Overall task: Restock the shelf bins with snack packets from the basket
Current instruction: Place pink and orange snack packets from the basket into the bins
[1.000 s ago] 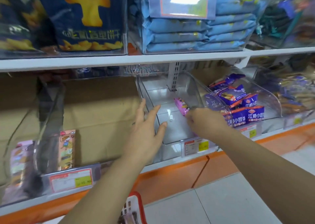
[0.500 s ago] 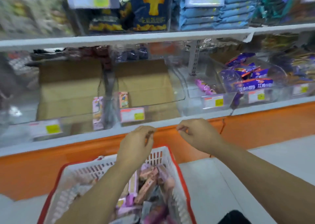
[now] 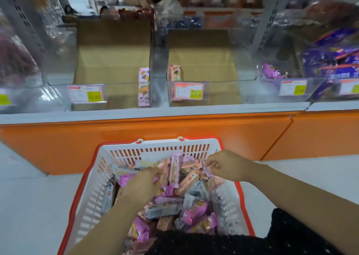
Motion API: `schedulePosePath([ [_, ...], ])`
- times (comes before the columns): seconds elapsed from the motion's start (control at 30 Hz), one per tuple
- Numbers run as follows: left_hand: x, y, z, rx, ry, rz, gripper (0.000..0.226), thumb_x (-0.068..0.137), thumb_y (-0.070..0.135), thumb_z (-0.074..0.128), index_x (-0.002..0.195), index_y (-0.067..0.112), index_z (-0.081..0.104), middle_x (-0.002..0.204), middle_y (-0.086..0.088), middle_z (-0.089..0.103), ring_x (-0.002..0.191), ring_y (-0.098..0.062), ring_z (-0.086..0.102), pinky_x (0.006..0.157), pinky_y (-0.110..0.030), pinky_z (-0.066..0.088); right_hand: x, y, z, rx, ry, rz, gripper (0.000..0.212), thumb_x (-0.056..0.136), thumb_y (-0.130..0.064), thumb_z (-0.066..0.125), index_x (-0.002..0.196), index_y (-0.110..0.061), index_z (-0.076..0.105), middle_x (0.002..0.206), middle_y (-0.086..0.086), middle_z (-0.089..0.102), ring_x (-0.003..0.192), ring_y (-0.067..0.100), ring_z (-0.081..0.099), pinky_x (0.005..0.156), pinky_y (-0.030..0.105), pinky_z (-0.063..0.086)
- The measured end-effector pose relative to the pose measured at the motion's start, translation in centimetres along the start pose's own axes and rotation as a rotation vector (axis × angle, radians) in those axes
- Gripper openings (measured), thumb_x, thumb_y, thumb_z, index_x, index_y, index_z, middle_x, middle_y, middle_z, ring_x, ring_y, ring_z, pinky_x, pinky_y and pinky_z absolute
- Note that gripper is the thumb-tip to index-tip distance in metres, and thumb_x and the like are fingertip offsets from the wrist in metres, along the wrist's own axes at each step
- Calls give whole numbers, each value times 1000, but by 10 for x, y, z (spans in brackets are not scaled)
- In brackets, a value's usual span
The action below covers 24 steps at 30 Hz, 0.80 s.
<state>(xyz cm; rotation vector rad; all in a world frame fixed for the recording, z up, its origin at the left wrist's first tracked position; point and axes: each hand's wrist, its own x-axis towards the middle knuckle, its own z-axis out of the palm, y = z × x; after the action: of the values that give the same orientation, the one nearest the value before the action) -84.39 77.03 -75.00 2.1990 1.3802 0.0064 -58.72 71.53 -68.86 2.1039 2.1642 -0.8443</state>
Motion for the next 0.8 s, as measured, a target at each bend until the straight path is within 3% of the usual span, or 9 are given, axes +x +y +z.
schedulePosePath([
  [0.07,7,-9,11,49,-78,-25,34,99,23,46,132,26,50,140,3,48,110,-19,59,89,-35,51,8,8,8,-34,-66,24,31,95,-24,50,122,-16,61,126,5,61,110,19,56,95,32,44],
  [0.17,19,-20,26,152,-146,-6,37,99,27,45,136,26,47,140,1,46,114,-20,56,92,-36,48,15,23,16,-121,-125,63,34,97,-26,48,128,-17,56,133,4,54,118,20,51,99,30,40],
  [0.33,31,-25,39,455,-192,27,37,98,28,41,135,22,46,133,-5,49,122,-25,45,100,-37,39,29,27,29,-128,-122,82,30,95,-24,48,124,-20,58,129,4,59,104,26,60,92,38,47],
  [0.47,30,-22,34,574,-211,75,44,97,27,47,140,22,39,139,-4,44,128,-26,39,107,-39,29,31,23,31,-83,-201,73,35,94,-23,50,128,-18,56,131,5,56,115,22,56,99,37,44],
  [0.67,20,3,-21,371,-79,207,45,94,40,45,138,32,40,132,6,46,111,-21,54,97,-33,38,24,-3,-4,37,-94,-10,33,95,-24,53,128,-18,56,132,2,56,118,15,53,99,24,40],
  [0.8,14,44,-68,280,24,379,48,90,39,49,138,33,43,123,9,49,108,-16,54,91,-28,39,9,-33,-47,165,87,-130,51,88,-27,65,135,-20,47,135,-5,52,118,8,51,79,4,34],
])
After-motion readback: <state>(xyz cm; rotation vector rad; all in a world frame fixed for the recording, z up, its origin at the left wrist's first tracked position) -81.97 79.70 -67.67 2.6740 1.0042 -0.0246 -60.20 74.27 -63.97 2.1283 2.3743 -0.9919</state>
